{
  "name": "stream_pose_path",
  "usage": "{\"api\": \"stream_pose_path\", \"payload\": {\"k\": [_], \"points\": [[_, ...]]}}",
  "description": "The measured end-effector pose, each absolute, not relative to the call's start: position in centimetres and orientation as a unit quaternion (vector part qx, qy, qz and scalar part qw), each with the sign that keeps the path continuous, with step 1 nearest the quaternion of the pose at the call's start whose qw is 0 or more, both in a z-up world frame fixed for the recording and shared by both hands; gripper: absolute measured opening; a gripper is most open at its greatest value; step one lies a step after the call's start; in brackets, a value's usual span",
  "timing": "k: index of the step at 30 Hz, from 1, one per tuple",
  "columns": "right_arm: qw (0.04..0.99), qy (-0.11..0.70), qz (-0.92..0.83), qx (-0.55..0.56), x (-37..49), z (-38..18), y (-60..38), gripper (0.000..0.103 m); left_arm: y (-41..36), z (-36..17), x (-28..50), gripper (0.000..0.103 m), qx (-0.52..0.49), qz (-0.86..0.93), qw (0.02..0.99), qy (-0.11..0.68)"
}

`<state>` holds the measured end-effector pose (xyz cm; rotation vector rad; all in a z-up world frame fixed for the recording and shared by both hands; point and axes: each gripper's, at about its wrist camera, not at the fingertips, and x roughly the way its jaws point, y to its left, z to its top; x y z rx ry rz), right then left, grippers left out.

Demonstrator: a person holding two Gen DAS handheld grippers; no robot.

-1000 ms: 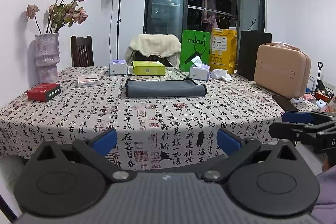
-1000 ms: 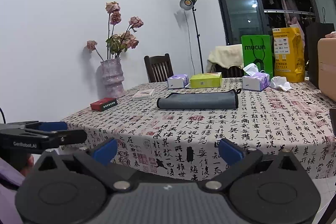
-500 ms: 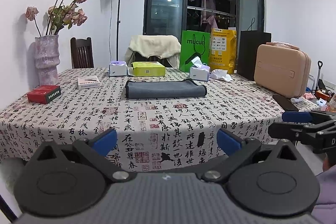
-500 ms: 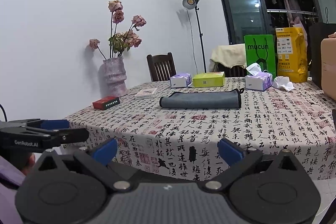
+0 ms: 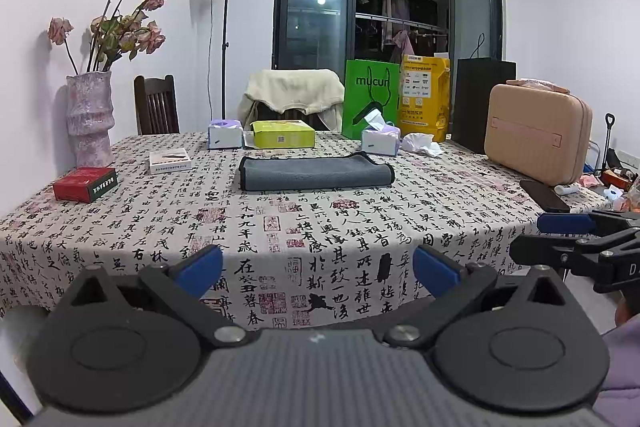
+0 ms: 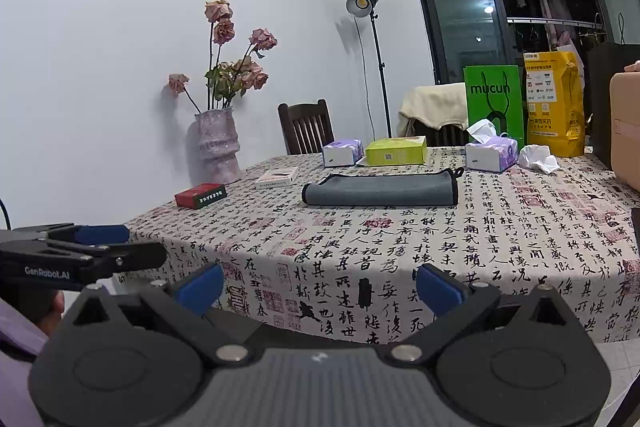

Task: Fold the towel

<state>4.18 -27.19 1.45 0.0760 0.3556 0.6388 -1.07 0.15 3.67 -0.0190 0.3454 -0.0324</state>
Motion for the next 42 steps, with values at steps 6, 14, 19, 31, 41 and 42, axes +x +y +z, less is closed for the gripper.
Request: {"api": "stream_pose_path", "payload": {"k": [6, 14, 19, 31, 41, 42], "points": [[0.934, 0.173, 0.312, 0.036, 4.14, 1.50, -27.12, 0.103, 0.12, 3.69, -1.05, 0.103, -0.009, -0.016, 0.985, 0.172], [0.934, 0.171, 0.313, 0.035, 4.14, 1.52, -27.14, 0.103, 0.13, 3.73, -1.04, 0.103, -0.010, -0.017, 0.985, 0.172], [0.934, 0.167, 0.313, 0.032, 4.06, 1.62, -27.09, 0.103, 0.11, 3.78, -0.97, 0.103, -0.010, -0.018, 0.985, 0.174], [0.934, 0.165, 0.314, 0.031, 4.08, 1.66, -26.99, 0.103, 0.06, 3.90, -0.94, 0.103, -0.007, -0.016, 0.985, 0.173], [0.936, 0.162, 0.312, 0.027, 4.17, 1.69, -26.67, 0.103, 0.12, 3.88, -1.07, 0.103, -0.005, -0.015, 0.985, 0.170], [0.936, 0.161, 0.312, 0.027, 4.11, 1.65, -26.79, 0.103, 0.12, 3.88, -1.06, 0.103, -0.004, -0.015, 0.985, 0.170]]}}
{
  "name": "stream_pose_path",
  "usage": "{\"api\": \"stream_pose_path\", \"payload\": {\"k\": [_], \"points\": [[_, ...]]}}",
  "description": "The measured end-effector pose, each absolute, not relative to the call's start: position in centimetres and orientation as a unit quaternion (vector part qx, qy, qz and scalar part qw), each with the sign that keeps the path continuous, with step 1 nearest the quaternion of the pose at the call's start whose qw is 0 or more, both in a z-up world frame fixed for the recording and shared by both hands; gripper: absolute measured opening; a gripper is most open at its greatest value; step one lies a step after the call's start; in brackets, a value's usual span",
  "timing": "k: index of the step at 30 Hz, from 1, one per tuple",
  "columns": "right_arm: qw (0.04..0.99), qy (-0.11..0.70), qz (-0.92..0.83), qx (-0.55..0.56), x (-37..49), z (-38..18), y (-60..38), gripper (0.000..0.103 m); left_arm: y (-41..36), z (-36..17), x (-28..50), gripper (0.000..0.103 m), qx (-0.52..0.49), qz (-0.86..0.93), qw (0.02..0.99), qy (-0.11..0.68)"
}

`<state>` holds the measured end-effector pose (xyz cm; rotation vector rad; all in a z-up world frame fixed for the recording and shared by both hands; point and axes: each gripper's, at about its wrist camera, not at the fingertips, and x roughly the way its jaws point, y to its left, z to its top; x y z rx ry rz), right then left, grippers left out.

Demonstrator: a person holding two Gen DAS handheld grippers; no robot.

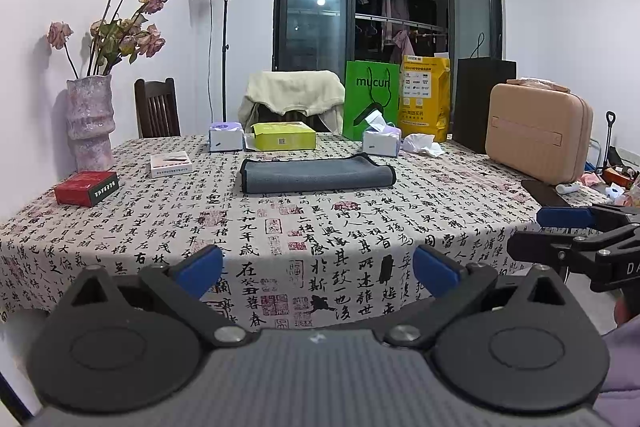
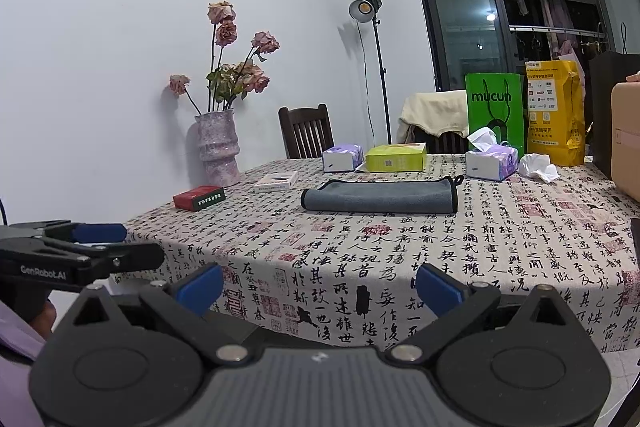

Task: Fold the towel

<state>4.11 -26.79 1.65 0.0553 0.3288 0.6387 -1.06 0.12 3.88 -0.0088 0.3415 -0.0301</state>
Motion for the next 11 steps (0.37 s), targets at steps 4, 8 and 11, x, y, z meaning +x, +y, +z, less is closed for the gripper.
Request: {"api": "stream_pose_path", "payload": {"k": [4, 8, 11], "points": [[0.936, 0.160, 0.312, 0.027, 4.20, 1.65, -26.81, 0.103, 0.12, 3.88, -1.05, 0.103, -0.004, -0.015, 0.985, 0.170], [0.936, 0.160, 0.312, 0.026, 4.17, 1.66, -26.80, 0.103, 0.15, 3.85, -1.06, 0.103, -0.005, -0.015, 0.985, 0.172], [0.936, 0.160, 0.312, 0.027, 4.19, 1.65, -26.80, 0.103, 0.13, 3.83, -0.92, 0.103, -0.005, -0.015, 0.984, 0.177]]}}
